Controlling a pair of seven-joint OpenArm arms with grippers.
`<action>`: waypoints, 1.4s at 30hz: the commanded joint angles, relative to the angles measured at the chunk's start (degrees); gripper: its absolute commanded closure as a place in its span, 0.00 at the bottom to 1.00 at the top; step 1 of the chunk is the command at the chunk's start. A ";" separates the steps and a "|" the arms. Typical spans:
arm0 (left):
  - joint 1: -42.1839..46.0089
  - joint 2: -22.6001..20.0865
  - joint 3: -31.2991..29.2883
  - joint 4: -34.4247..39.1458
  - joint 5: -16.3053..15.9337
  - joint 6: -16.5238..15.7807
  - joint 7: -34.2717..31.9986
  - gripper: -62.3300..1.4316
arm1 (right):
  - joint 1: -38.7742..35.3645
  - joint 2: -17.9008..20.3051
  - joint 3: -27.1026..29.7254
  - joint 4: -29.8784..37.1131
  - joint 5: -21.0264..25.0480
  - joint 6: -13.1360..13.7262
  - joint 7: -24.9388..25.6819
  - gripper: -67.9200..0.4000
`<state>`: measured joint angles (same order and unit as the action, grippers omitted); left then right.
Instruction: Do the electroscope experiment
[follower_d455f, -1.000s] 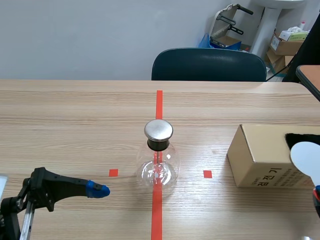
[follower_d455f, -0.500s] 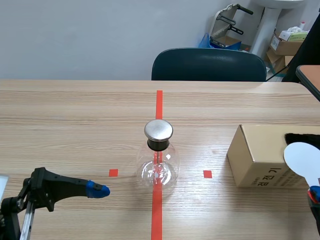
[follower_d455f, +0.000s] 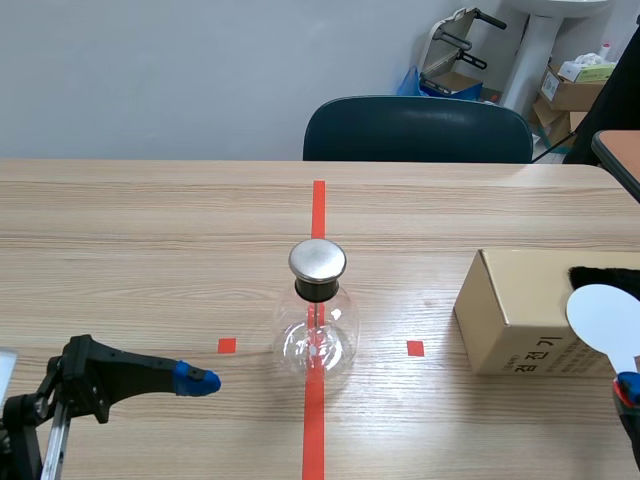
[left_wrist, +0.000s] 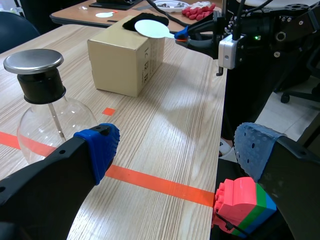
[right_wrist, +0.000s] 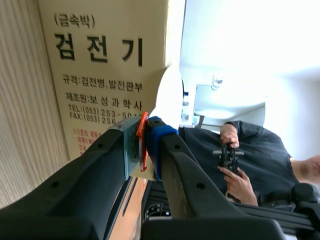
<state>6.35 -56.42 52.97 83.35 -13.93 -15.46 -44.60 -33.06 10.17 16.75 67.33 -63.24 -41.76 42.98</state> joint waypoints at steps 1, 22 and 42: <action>0.31 0.22 0.33 1.36 -0.33 -0.33 -0.74 0.20 | 0.04 0.74 0.33 0.13 0.46 -3.10 -3.61 0.99; 0.31 0.24 0.33 1.36 -0.33 -0.31 0.96 0.20 | 0.07 0.61 0.33 0.13 0.90 -3.10 -14.45 0.99; 0.31 0.52 0.33 1.36 -0.33 -0.31 0.92 0.20 | 0.04 0.63 0.33 0.13 0.85 -3.10 -15.34 0.99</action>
<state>6.35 -56.34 52.97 83.37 -13.93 -15.44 -42.70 -33.06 10.20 16.75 67.33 -62.57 -41.76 26.79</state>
